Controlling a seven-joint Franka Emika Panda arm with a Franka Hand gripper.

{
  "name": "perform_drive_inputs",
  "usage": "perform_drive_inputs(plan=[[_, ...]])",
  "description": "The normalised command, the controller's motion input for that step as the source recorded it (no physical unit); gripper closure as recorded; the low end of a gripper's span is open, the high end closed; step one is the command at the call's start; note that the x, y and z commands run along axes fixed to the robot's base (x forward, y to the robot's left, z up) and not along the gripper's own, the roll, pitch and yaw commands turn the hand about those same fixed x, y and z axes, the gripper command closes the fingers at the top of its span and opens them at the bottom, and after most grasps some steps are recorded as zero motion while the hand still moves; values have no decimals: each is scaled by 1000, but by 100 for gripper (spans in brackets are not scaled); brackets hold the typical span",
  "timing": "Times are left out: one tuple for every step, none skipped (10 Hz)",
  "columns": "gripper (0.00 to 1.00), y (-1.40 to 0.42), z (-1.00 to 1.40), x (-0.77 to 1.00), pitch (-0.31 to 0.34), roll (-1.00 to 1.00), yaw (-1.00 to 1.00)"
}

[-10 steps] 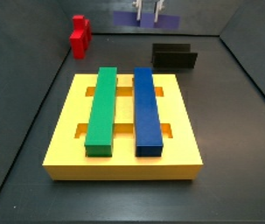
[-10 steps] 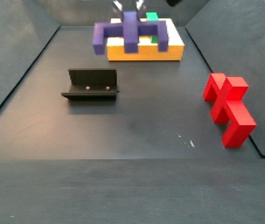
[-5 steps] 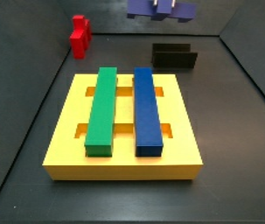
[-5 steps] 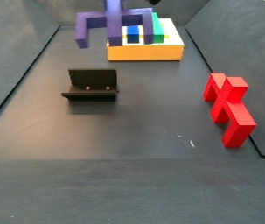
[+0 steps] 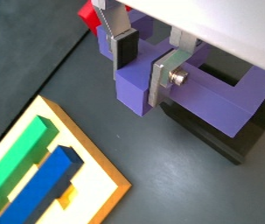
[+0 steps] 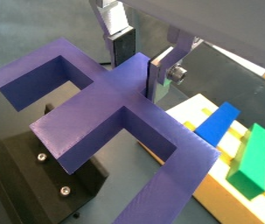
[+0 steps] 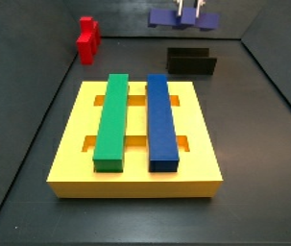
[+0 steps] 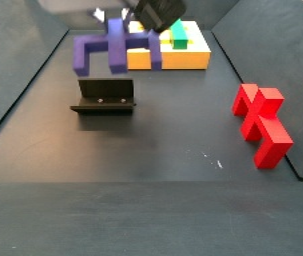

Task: Pick up the purple object. Move up. Place the purple object on the fixture. Regrasp the purple object. Move to above the board. Insert the purple object.
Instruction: Place the purple object on the fixture.

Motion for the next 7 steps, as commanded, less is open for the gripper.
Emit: perform_drive_inputs(plan=[[100, 6, -574, 1000, 0, -466, -29], [100, 63, -543, 1000, 0, -494, -43], [100, 154, -531, 1000, 0, -457, -54], [100, 334, -531, 1000, 0, -409, -40], [100, 454, -400, 974, 0, -343, -34], [100, 534, -220, 791, 0, -406, -97], [100, 417, -71, 429, -31, -531, -271]])
